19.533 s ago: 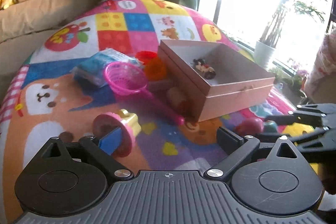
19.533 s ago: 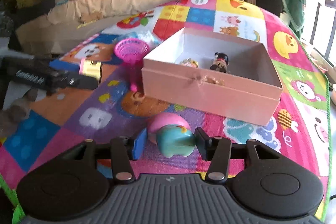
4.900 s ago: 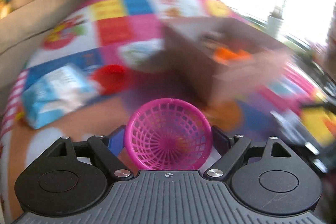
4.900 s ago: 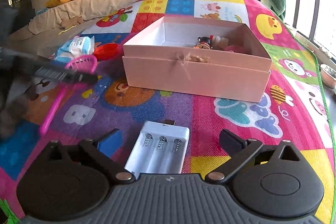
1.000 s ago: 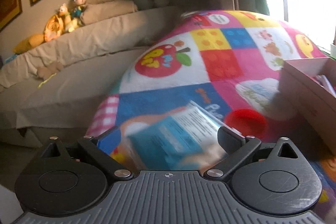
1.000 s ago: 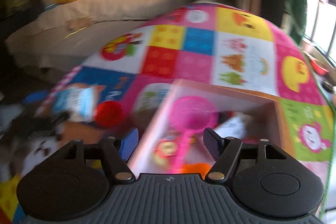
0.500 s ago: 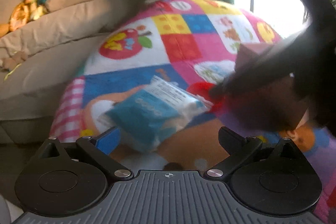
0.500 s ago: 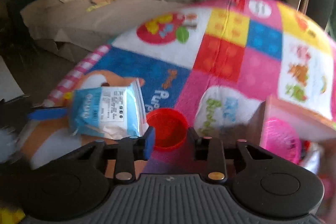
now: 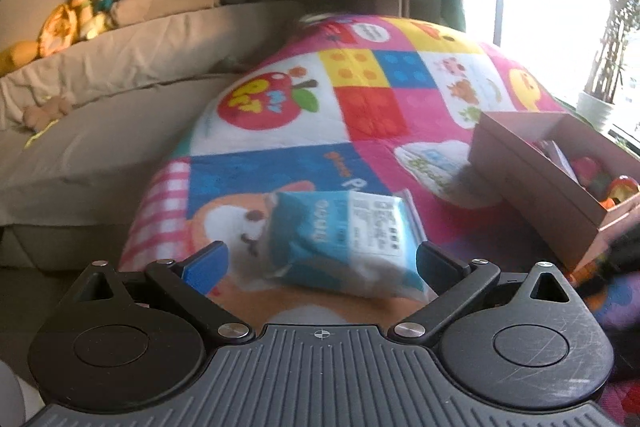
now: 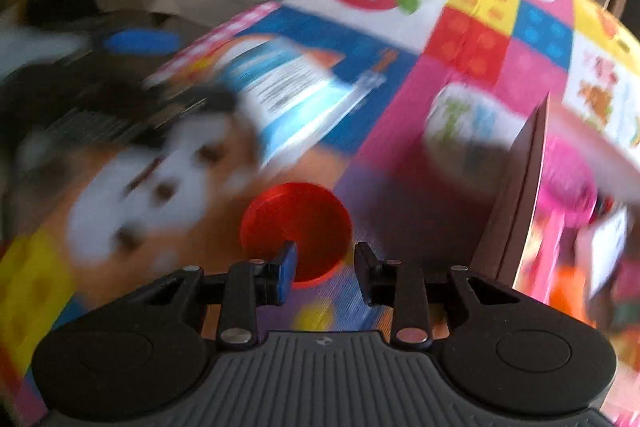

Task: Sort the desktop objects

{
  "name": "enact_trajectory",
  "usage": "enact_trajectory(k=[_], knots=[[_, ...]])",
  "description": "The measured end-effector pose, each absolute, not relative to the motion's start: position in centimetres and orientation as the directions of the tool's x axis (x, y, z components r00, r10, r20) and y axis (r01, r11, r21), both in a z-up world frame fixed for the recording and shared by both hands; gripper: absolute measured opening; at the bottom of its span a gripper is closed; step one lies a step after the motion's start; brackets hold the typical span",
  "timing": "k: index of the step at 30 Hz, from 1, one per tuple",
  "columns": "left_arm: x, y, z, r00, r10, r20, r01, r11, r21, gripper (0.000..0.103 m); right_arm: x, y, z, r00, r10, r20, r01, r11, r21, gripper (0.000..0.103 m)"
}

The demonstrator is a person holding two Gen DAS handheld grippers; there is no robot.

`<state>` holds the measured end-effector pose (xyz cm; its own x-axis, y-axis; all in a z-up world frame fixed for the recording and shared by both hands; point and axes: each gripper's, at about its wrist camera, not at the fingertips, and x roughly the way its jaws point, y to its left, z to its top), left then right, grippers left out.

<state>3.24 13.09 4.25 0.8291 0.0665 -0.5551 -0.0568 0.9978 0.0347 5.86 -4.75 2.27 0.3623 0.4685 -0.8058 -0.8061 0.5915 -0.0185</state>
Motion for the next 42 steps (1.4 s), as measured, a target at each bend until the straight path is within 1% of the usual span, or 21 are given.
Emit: enact_trajectory(k=[4, 7, 10, 12, 14, 18, 22, 24, 27, 29, 31, 33, 35, 38, 42], knots=[[3.8, 12.3, 3.7, 0.813, 0.052, -0.580, -0.048, 0.999, 0.023, 0.103, 2.0, -8.8, 2.1, 0.336, 0.500, -0.798, -0.825, 0.565, 0.006, 0.031], [4.1, 11.6, 3.3, 0.798, 0.029, -0.602, -0.035, 0.999, 0.002, 0.103, 0.6, -12.0, 1.9, 0.352, 0.496, -0.794, -0.804, 0.595, 0.015, 0.033], [4.1, 10.2, 2.8, 0.781, -0.043, -0.624, 0.021, 0.999, -0.043, 0.103, 0.5, -15.1, 2.0, 0.372, 0.495, -0.785, -0.763, 0.645, 0.046, 0.041], [4.1, 9.2, 2.6, 0.772, -0.083, -0.631, 0.057, 0.996, -0.061, 0.103, 0.8, -17.3, 2.5, 0.394, 0.520, -0.758, -0.731, 0.677, 0.085, 0.056], [4.0, 8.5, 2.7, 0.771, -0.094, -0.630, 0.072, 0.996, -0.060, 0.103, 1.6, -18.9, 3.1, 0.451, 0.523, -0.723, -0.690, 0.718, 0.089, 0.062], [4.0, 9.1, 4.1, 0.806, -0.025, -0.591, 0.011, 1.000, -0.028, 0.103, 4.8, -20.2, 3.5, 0.523, 0.504, -0.687, -0.607, 0.786, 0.114, 0.062], [4.6, 12.1, 5.5, 0.826, 0.048, -0.562, -0.098, 0.993, -0.059, 0.103, 8.1, -19.6, 2.8, 0.529, 0.522, -0.669, -0.569, 0.803, 0.176, 0.063], [4.9, 13.7, 5.6, 0.819, 0.065, -0.570, -0.136, 0.987, -0.083, 0.103, 9.1, -18.9, 2.4, 0.525, 0.552, -0.648, -0.566, 0.795, 0.218, 0.063], [5.3, 15.2, 5.3, 0.810, 0.065, -0.583, -0.159, 0.981, -0.111, 0.103, 9.3, -17.7, 1.3, 0.575, 0.517, -0.634, -0.545, 0.820, 0.174, 0.063], [5.5, 15.8, 4.9, 0.805, 0.073, -0.589, -0.173, 0.978, -0.116, 0.103, 9.1, -17.6, 0.7, 0.567, 0.525, -0.634, -0.544, 0.817, 0.190, 0.063], [6.0, 16.4, 4.3, 0.799, 0.079, -0.596, -0.189, 0.974, -0.125, 0.103, 8.4, -18.2, 0.4, 0.557, 0.541, -0.630, -0.549, 0.809, 0.210, 0.067], [6.5, 16.9, 3.8, 0.793, 0.078, -0.605, -0.212, 0.965, -0.154, 0.103, 7.3, -19.0, 0.3, 0.584, 0.519, -0.624, -0.539, 0.823, 0.180, 0.071], [6.9, 17.2, 3.5, 0.794, 0.026, -0.607, -0.199, 0.955, -0.219, 0.103, 6.1, -20.0, 0.4, 0.617, 0.489, -0.617, -0.528, 0.838, 0.135, 0.074], [7.1, 16.3, 3.1, 0.787, -0.064, -0.613, -0.138, 0.951, -0.276, 0.103, 5.0, -22.1, 0.6, 0.647, 0.477, -0.595, -0.504, 0.853, 0.135, 0.081], [6.1, 12.4, 2.8, 0.755, -0.158, -0.637, 0.005, 0.972, -0.235, 0.103, 5.2, -23.4, -0.1, 0.687, 0.431, -0.586, -0.434, 0.889, 0.145, 0.082]])
